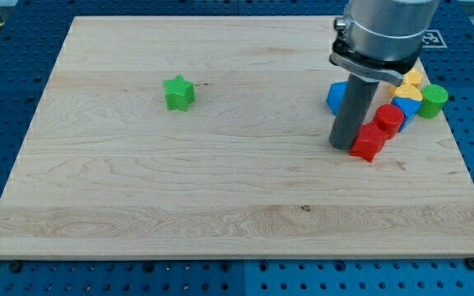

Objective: Slide the green star to the top right

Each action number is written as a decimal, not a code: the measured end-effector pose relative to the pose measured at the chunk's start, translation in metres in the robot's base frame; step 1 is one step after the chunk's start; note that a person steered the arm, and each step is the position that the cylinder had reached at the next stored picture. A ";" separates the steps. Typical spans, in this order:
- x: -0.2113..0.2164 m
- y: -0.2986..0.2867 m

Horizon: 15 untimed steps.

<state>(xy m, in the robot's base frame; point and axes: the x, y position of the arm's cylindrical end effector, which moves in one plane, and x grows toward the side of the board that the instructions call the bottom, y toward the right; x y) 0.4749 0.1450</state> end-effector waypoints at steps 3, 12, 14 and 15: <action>0.000 -0.043; -0.071 -0.216; -0.095 -0.214; -0.116 -0.203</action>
<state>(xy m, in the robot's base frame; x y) 0.3592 -0.0580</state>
